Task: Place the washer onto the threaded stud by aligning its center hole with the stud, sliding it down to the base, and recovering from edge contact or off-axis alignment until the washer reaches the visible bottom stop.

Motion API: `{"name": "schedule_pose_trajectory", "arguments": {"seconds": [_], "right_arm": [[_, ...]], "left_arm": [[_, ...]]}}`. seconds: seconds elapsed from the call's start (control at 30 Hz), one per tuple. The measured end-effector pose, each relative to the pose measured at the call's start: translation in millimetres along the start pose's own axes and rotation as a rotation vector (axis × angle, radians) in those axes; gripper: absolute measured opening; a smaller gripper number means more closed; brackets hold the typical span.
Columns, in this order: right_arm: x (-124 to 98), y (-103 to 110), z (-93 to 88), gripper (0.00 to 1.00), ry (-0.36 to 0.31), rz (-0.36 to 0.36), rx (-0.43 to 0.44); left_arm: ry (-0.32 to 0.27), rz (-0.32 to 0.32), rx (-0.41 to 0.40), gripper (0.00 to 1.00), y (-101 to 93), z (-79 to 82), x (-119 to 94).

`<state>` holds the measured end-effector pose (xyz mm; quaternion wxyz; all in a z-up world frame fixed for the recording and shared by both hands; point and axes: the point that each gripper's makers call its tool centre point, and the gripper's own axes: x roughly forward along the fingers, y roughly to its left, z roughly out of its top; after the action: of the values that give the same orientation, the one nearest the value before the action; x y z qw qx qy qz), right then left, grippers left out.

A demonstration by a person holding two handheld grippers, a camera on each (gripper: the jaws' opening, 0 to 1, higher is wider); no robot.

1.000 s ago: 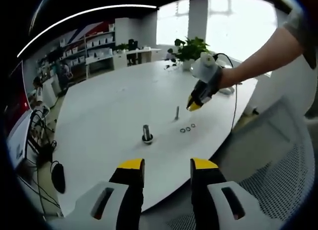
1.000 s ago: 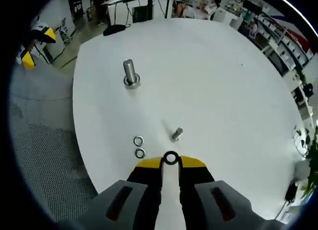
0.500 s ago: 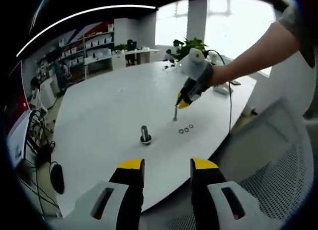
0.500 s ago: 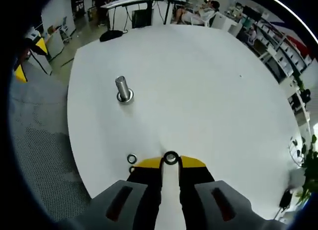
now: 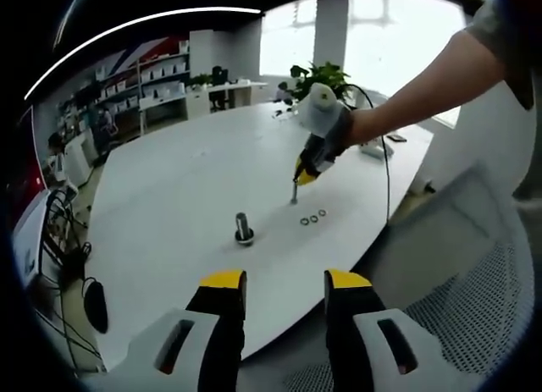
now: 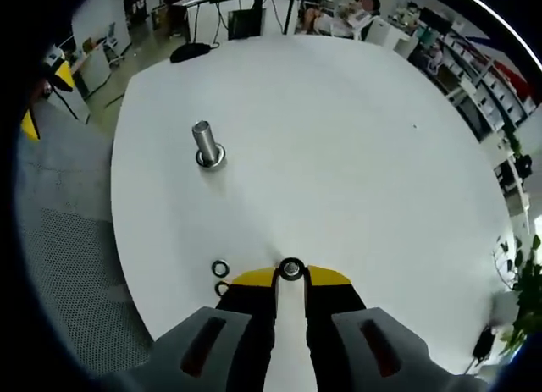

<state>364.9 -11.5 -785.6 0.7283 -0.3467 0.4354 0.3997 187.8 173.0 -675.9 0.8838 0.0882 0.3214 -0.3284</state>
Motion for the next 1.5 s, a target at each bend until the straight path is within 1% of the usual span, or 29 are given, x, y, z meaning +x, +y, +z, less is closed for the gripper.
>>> {"name": "schedule_pose_trajectory", "arguments": {"seconds": [0.27, 0.43, 0.67, 0.8, 0.9, 0.97, 1.1, 1.23, 1.37, 1.47, 1.5], "right_arm": [[10.2, -1.6, -0.3, 0.14, 0.023, 0.009, -0.012], [19.4, 0.6, -5.4, 0.14, 0.041, 0.020, 0.005], [32.0, 5.0, -19.2, 0.14, 0.090, 0.036, 0.011], [35.3, 9.4, -26.7, 0.14, 0.110, 0.047, 0.022], [37.4, 11.9, -31.0, 0.14, 0.123, 0.051, 0.005], [37.2, 13.3, -31.4, 0.14, 0.122, 0.052, 0.003], [38.0, 14.4, -31.2, 0.14, 0.116, 0.054, 0.044], [37.2, 19.8, -30.9, 0.14, 0.114, 0.057, 0.027], [37.7, 18.6, -30.7, 0.14, 0.114, 0.060, 0.027], [39.3, 17.8, -30.6, 0.15, 0.109, 0.056, 0.045], [39.3, 18.0, -30.9, 0.15, 0.107, 0.053, 0.066]], "left_arm": [[-0.002, -0.001, -0.001, 0.35, 0.4, 0.4, 0.0], [-0.002, -0.006, 0.000, 0.35, -0.7, 0.5, 0.3], [0.003, -0.012, -0.003, 0.34, -1.0, -0.7, 0.8], [0.006, -0.017, -0.003, 0.33, -1.8, -0.8, 1.1], [0.011, -0.020, -0.002, 0.33, -2.4, -1.6, 1.6], [0.011, -0.019, -0.003, 0.33, -2.4, -1.7, 1.7], [0.017, -0.023, -0.005, 0.33, -3.1, -2.7, 2.0], [0.015, -0.021, -0.009, 0.33, -2.5, -2.5, 1.8], [0.017, -0.016, -0.012, 0.33, -1.6, -3.1, 1.7], [0.017, -0.011, -0.034, 0.32, 2.0, -4.3, 1.4], [0.023, -0.011, -0.041, 0.33, 1.9, -5.4, 1.8]]}}
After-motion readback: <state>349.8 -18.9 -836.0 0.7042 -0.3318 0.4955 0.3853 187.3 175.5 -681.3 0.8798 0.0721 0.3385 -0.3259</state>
